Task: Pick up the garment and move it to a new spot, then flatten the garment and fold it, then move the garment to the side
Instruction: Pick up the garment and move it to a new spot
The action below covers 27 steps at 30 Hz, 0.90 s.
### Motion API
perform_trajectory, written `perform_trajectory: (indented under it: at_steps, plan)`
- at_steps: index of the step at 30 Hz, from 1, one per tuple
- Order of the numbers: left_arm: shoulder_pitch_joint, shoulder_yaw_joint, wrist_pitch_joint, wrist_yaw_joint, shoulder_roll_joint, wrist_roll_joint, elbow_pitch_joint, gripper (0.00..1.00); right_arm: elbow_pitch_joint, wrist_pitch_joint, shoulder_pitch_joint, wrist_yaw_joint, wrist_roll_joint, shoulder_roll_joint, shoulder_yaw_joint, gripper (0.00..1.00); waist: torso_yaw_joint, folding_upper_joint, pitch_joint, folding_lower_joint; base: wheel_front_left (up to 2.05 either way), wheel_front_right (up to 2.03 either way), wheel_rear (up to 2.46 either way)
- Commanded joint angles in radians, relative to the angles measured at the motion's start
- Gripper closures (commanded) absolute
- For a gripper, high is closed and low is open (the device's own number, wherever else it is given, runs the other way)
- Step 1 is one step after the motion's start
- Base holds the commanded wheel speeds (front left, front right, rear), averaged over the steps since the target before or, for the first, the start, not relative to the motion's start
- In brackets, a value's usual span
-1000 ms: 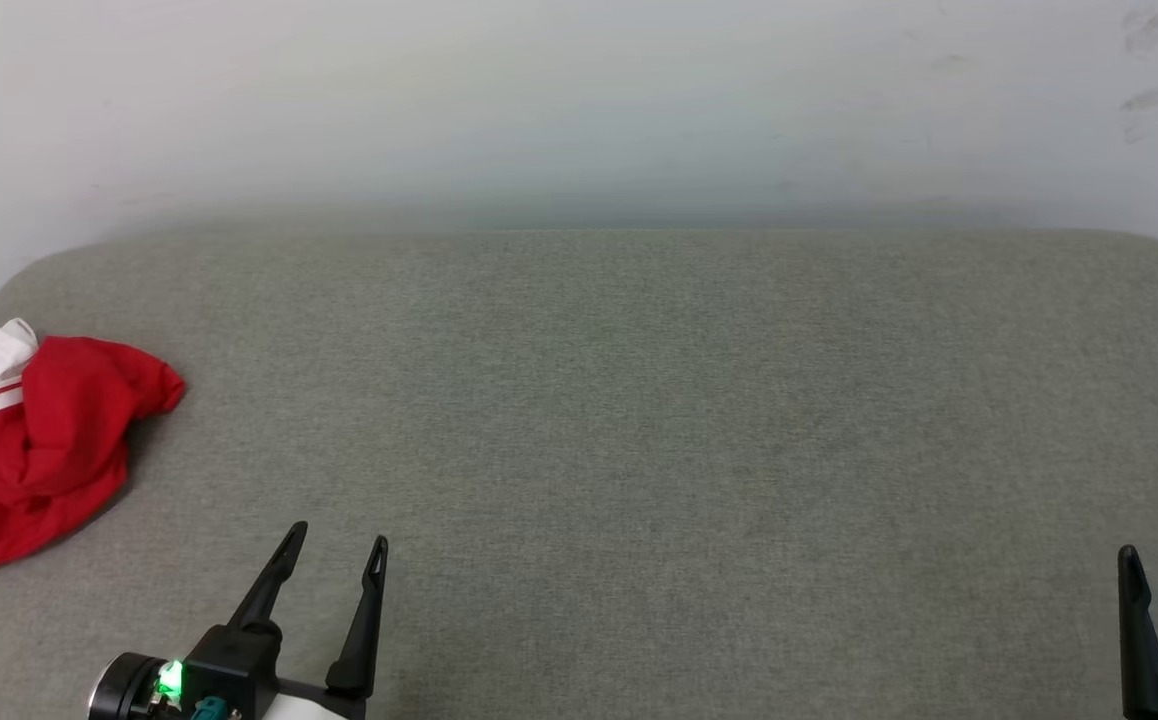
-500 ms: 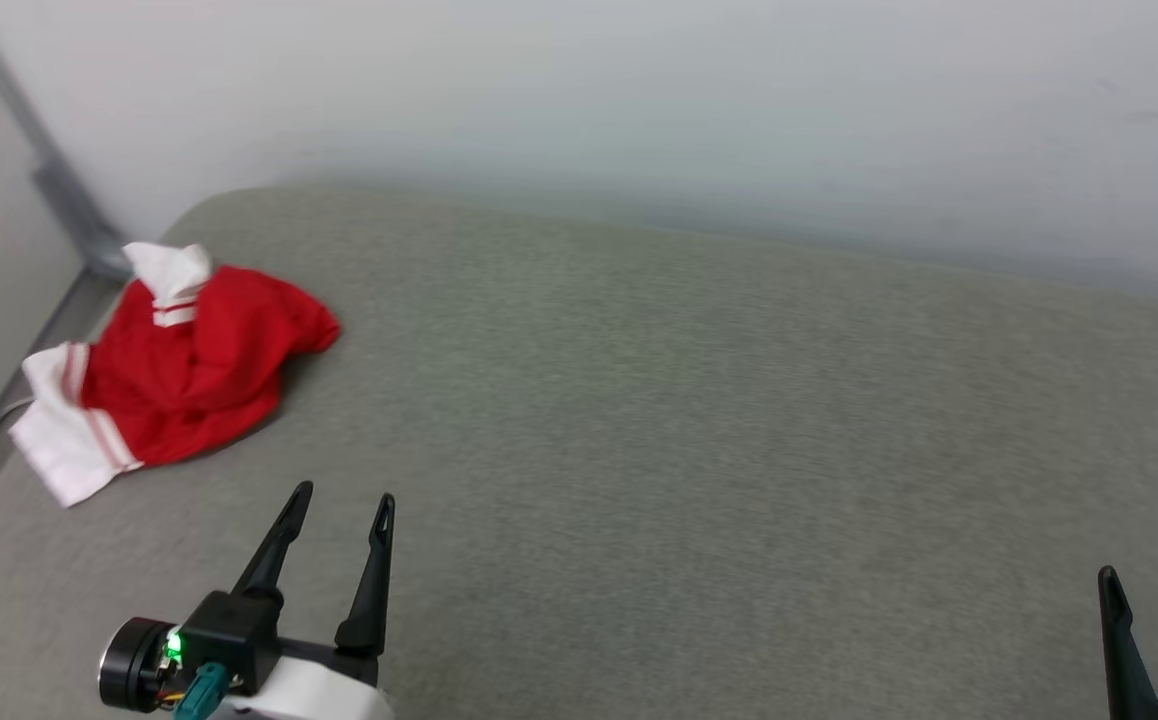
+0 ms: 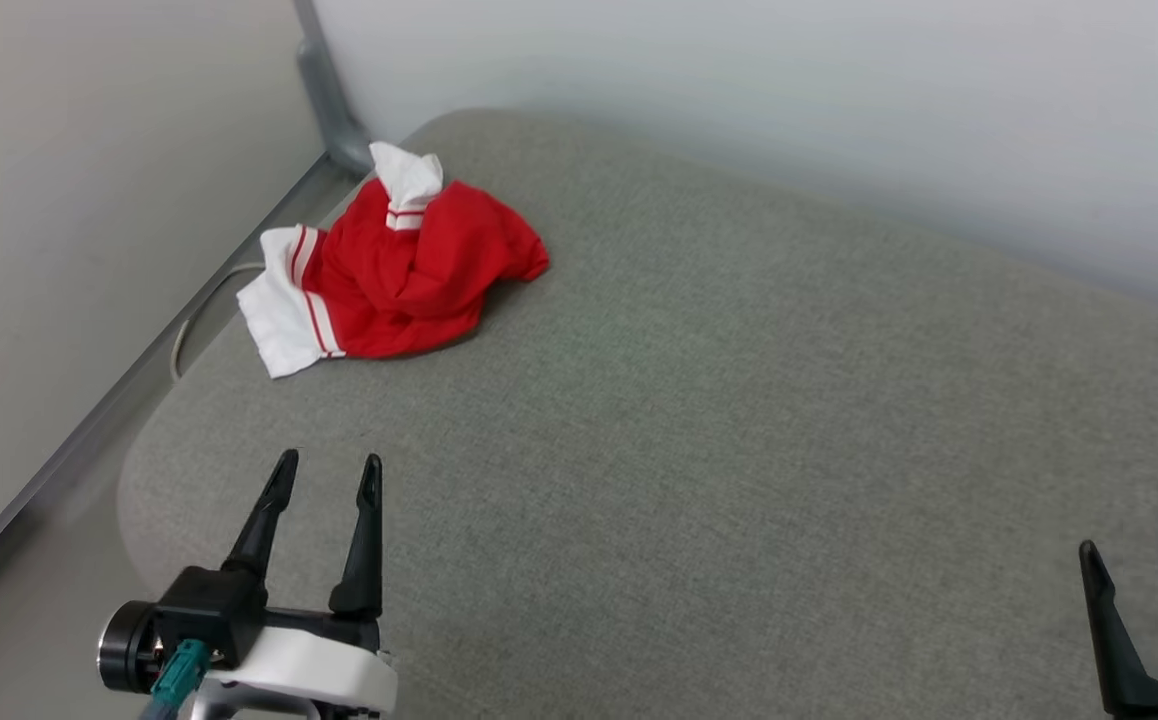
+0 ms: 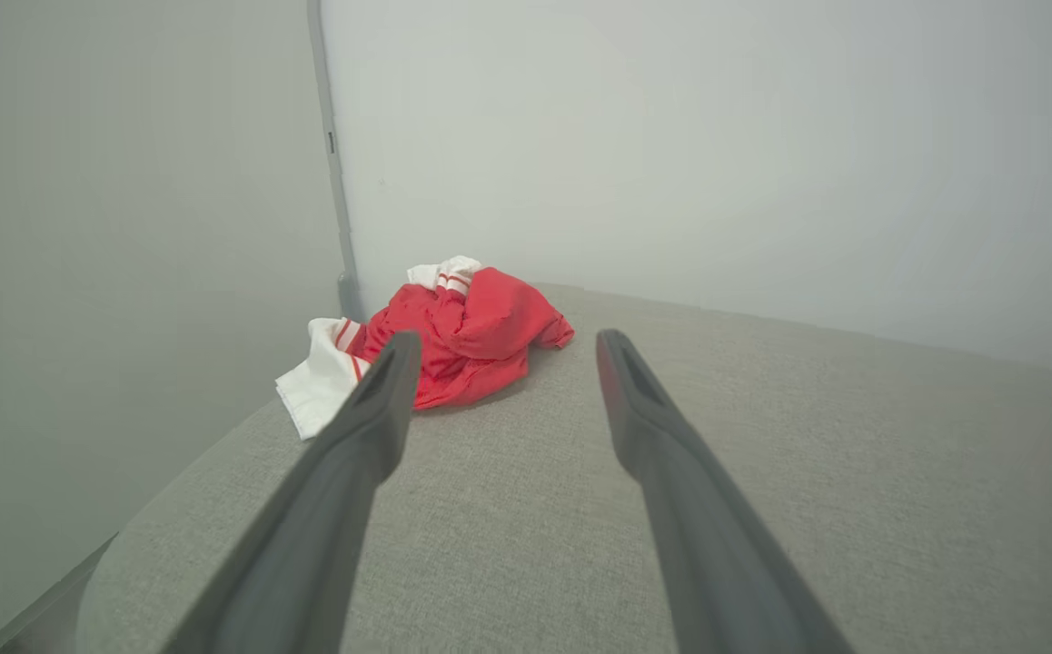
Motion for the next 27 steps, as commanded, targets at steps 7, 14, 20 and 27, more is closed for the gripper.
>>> perform_trajectory:
  at_steps: [7, 14, 20, 27]
  plan:
    - [-0.064, 0.015, -0.003, 0.0, -0.015, -0.02, 0.01, 0.0, 0.015, -0.004, 0.001, -0.001, -0.006, -0.032, 0.012, 0.0, 0.022, 0.0, 0.067, 0.0, 0.0, 0.0, 0.0]
    - [-0.205, 0.003, -0.003, 0.0, 0.035, -0.09, 0.112, 0.0, -0.026, -0.004, 0.065, -0.001, -0.02, -0.016, -0.071, 0.0, -0.013, 0.0, 0.113, 0.0, 0.0, 0.0, 0.0]
    - [-0.349, -0.032, -0.003, 0.0, 0.134, -0.194, 0.271, 0.0, -0.049, -0.004, 0.07, -0.001, -0.028, -0.025, -0.101, 0.0, -0.078, 0.0, 0.158, 0.0, 0.0, 0.0, 0.0]
    - [-0.593, -0.063, 0.069, 0.0, 0.296, -0.304, 0.506, 0.0, -0.083, -0.003, 0.065, -0.001, -0.033, -0.035, -0.144, 0.0, -0.18, 0.0, 0.224, 0.0, 0.0, 0.0, 0.0]
